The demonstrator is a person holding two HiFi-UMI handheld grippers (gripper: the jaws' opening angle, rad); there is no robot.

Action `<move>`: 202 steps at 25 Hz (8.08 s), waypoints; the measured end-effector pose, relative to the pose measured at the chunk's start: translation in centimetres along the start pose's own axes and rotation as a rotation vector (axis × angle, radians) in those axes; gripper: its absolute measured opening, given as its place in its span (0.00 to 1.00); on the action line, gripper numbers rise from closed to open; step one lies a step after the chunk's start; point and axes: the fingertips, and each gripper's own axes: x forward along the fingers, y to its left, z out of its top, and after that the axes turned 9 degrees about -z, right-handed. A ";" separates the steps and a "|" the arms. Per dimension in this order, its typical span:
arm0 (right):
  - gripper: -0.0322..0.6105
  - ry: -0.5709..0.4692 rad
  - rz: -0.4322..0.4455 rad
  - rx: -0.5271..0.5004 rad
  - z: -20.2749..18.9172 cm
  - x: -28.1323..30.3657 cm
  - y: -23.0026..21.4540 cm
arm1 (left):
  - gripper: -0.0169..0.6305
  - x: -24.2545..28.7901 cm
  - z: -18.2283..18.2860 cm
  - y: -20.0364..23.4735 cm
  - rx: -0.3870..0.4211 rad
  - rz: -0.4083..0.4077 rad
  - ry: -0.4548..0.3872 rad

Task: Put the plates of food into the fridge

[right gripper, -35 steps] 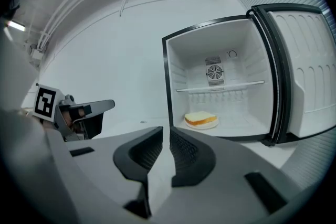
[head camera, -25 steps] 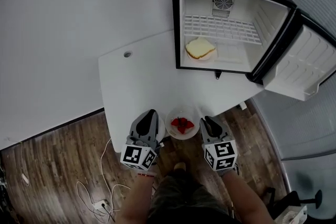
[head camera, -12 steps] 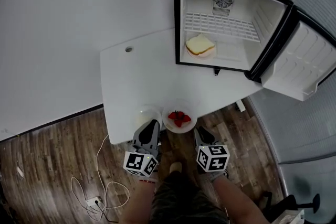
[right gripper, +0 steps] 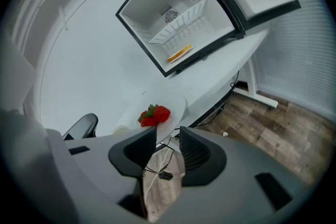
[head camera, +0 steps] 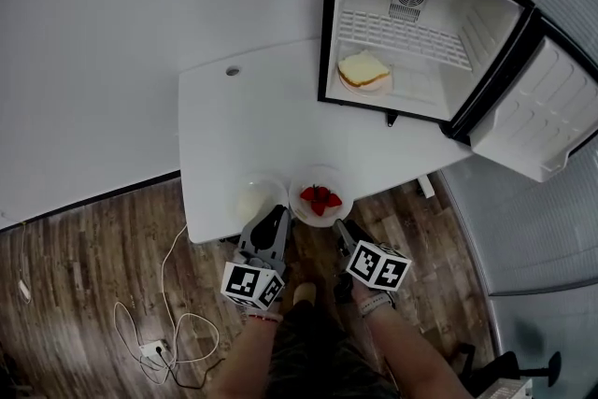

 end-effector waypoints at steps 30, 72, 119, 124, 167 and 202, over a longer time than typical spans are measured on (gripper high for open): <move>0.07 0.053 0.156 0.667 0.1 2.9 0.3 | 0.05 1.3 0.2 1.0 0.006 -0.018 0.006; 0.07 -0.317 -0.014 0.922 19.4 3.4 -7.3 | 0.05 19.6 7.7 6.9 0.020 -0.143 -0.024; 0.07 -0.176 0.156 0.887 32.1 3.2 5.2 | 0.05 26.9 9.7 13.5 0.008 -0.074 -0.024; 0.07 -0.175 0.170 0.880 33.7 4.7 6.0 | 0.05 27.6 10.2 14.1 0.021 -0.067 -0.027; 0.07 -0.222 0.102 0.914 39.7 11.8 6.0 | 0.05 28.1 9.9 14.9 0.020 -0.069 -0.048; 0.26 -0.290 0.167 0.490 34.7 9.5 6.7 | 0.05 28.9 10.6 14.0 0.040 -0.086 -0.036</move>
